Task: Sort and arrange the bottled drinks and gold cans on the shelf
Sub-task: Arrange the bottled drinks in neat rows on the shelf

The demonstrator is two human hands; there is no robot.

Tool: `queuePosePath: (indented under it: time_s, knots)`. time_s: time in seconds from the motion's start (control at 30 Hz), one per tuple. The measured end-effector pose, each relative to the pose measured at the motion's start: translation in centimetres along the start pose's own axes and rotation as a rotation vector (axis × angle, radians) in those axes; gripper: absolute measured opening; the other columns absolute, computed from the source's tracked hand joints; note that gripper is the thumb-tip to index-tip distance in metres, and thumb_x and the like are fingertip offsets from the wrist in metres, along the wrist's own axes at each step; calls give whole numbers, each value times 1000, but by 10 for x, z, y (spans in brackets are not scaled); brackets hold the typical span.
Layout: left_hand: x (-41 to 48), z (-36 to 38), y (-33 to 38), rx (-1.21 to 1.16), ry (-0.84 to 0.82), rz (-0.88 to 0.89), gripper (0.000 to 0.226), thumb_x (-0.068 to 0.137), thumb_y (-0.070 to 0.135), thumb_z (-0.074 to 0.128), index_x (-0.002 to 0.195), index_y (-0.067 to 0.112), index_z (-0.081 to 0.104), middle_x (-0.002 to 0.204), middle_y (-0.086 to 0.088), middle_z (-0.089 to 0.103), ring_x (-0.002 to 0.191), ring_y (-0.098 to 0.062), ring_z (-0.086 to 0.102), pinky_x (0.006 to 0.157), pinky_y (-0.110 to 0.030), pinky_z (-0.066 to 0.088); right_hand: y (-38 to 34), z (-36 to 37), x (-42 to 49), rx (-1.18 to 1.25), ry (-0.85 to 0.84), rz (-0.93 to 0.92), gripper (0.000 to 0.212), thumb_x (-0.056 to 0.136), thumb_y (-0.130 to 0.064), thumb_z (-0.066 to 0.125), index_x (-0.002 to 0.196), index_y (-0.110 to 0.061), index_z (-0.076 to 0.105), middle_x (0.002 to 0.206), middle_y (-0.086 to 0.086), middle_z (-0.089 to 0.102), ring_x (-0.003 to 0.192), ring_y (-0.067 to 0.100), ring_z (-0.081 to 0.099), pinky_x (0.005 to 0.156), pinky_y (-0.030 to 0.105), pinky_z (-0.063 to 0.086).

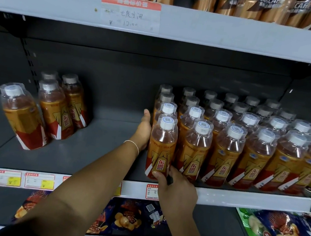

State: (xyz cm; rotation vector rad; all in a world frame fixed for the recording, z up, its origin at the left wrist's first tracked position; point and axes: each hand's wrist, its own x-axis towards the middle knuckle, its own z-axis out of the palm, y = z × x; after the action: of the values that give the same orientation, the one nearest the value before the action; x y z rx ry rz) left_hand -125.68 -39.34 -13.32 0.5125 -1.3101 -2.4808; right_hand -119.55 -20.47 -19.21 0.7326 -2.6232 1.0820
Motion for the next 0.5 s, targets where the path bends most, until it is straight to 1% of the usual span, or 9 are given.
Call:
queuePosePath:
  time_s: [0.03, 0.07, 0.13, 0.17, 0.23, 0.3, 0.43, 0.5]
  knots:
    - [-6, -1, -3, 0, 15, 9, 75, 96, 67, 16, 118, 13, 62, 114, -15, 69, 105, -28, 65, 91, -41, 50, 0, 0, 0, 2, 4, 2, 38, 88, -57, 60, 108, -28, 72, 93, -10, 74, 86, 10, 68, 70, 23, 46]
    - [-13, -3, -7, 10, 21, 26, 74, 97, 66, 15, 116, 14, 64, 115, -15, 69, 105, -27, 66, 90, -40, 51, 0, 0, 0, 2, 3, 4, 38, 88, -58, 60, 107, -28, 73, 93, -11, 74, 85, 10, 67, 70, 23, 45]
    - [-27, -7, -19, 48, 3, 57, 69, 98, 64, 16, 111, 19, 67, 110, -11, 72, 100, -24, 70, 79, -34, 56, 1, 0, 0, -9, -1, 9, 38, 88, -60, 58, 105, -29, 72, 92, -12, 73, 84, 8, 66, 67, 22, 42]
    - [-34, -9, -25, 64, 7, 60, 67, 97, 65, 19, 113, 20, 67, 108, -10, 73, 99, -23, 71, 77, -33, 57, 1, 0, 1, -8, 0, 9, 38, 88, -61, 57, 105, -30, 71, 92, -12, 73, 84, 9, 66, 66, 21, 40]
    - [-46, -11, -36, 68, 17, 82, 62, 95, 65, 28, 119, 21, 65, 109, -10, 73, 101, -25, 70, 76, -35, 57, 3, 2, 1, 8, 16, 6, 37, 88, -60, 58, 103, -29, 72, 90, -11, 74, 83, 10, 67, 65, 21, 39]
    - [-55, -13, -44, 60, -6, 118, 62, 93, 65, 33, 124, 20, 63, 111, -11, 72, 101, -25, 70, 73, -33, 58, 4, 2, 1, 15, 31, -1, 37, 88, -60, 59, 102, -29, 72, 87, -10, 73, 80, 11, 67, 63, 22, 39]
    - [-67, -9, -49, 91, -14, 93, 71, 91, 70, 30, 126, 19, 62, 112, -14, 71, 104, -27, 69, 76, -35, 58, 5, 3, 3, 9, 13, 1, 38, 88, -62, 57, 104, -30, 72, 92, -11, 74, 84, 10, 67, 65, 22, 40]
    - [-69, -6, -48, 107, 3, 88, 74, 90, 71, 28, 132, 18, 58, 115, -15, 70, 107, -28, 67, 83, -38, 57, 5, 3, 3, 12, 16, -1, 38, 88, -61, 57, 104, -30, 72, 91, -11, 74, 84, 11, 67, 64, 22, 40]
